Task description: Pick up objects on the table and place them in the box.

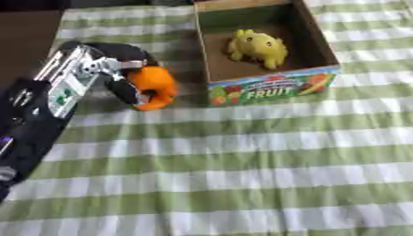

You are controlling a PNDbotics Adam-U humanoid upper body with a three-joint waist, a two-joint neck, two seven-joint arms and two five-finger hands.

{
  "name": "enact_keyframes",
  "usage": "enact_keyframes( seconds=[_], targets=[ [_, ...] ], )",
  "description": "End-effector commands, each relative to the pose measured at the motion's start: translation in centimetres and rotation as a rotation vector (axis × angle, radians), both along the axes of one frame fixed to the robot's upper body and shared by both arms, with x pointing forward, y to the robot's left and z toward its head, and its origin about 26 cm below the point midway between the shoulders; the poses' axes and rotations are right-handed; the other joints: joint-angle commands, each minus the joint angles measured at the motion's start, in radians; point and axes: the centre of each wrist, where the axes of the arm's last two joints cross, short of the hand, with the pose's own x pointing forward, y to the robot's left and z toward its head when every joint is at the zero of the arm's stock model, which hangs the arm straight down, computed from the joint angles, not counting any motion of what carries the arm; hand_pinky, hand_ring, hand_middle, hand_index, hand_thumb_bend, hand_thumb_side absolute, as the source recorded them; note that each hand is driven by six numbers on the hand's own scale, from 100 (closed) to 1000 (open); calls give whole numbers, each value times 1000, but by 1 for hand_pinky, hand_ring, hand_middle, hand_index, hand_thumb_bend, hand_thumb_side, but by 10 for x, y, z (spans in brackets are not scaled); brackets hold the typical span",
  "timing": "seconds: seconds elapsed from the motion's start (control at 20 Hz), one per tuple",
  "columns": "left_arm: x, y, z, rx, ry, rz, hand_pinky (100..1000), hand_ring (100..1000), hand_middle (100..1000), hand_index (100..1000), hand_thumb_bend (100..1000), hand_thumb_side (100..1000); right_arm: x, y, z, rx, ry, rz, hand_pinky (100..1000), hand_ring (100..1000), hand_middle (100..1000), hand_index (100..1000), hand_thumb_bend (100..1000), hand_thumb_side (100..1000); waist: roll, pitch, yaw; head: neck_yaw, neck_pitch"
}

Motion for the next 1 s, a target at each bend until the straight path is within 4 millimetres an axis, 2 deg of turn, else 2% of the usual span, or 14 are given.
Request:
enact_keyframes(
  seconds=[0.05, 0.3, 0.35, 0.4, 1.0],
  targets=[
    [-2, 0, 10, -42, -19, -2, 540, 710, 710, 834, 100, 294, -4, -2, 7, 0, -25, -4, 735, 844, 767, 848, 100, 1000, -4, -20, 1, -1, 2],
    [-6, -3, 18, -92, -29, -10, 527, 683, 693, 829, 100, 307, -4, -2, 7, -2, -25, -4, 735, 844, 767, 848, 100, 1000, -3, -23, 3, -5, 1],
    [-7, -4, 20, -99, -41, -7, 519, 674, 682, 824, 100, 354, -4, -2, 7, -3, -25, -4, 735, 844, 767, 848, 100, 1000, -3, -24, 4, -6, 1],
    [-8, -5, 24, -102, -63, -3, 502, 660, 667, 811, 100, 324, -4, -2, 7, -3, -25, -3, 735, 844, 767, 848, 100, 1000, -2, -25, 5, -9, 2],
    [-23, -17, 48, -73, -336, 49, 425, 585, 608, 727, 100, 362, -4, -2, 8, -1, -32, 1, 734, 843, 767, 848, 100, 1000, 1, -31, 7, -31, 0]
  ],
)
